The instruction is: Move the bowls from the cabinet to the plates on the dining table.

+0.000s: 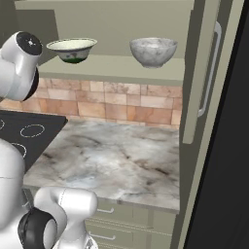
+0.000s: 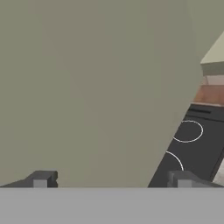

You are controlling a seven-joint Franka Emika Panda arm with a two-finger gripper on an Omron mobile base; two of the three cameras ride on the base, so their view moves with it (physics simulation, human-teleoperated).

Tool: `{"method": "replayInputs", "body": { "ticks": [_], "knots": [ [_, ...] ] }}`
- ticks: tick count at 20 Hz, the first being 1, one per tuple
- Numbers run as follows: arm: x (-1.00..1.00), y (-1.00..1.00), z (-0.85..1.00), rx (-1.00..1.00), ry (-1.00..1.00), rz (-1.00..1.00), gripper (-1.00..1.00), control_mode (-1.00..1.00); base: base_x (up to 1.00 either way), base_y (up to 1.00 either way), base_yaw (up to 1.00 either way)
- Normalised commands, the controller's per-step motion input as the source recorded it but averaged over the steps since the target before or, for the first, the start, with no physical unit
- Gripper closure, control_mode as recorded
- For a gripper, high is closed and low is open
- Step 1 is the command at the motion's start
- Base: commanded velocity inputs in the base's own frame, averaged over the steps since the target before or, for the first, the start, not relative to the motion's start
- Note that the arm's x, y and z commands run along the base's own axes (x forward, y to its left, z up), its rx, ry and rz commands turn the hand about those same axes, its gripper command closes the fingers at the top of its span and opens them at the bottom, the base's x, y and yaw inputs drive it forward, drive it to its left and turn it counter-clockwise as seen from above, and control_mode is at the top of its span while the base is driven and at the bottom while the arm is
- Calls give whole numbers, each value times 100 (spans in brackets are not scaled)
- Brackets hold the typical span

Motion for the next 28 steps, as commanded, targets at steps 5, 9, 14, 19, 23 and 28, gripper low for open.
{"method": "replayInputs", "body": {
  "ticks": [5,9,14,19,23,28],
  "knots": [
    [0,60,-28,-5,0,2,-100,-100,0,0,0],
    [0,46,-21,-8,0,0,-100,-100,0,0,0],
    [0,-5,-1,-18,-1,1,-100,-100,0,0,0],
    [5,-44,0,-22,-4,0,-100,-100,0,0,0],
    [12,-44,0,-22,-6,0,-100,-100,0,0,0],
    [21,-44,0,-21,-10,3,-100,-100,0,0,0]
  ]
}}
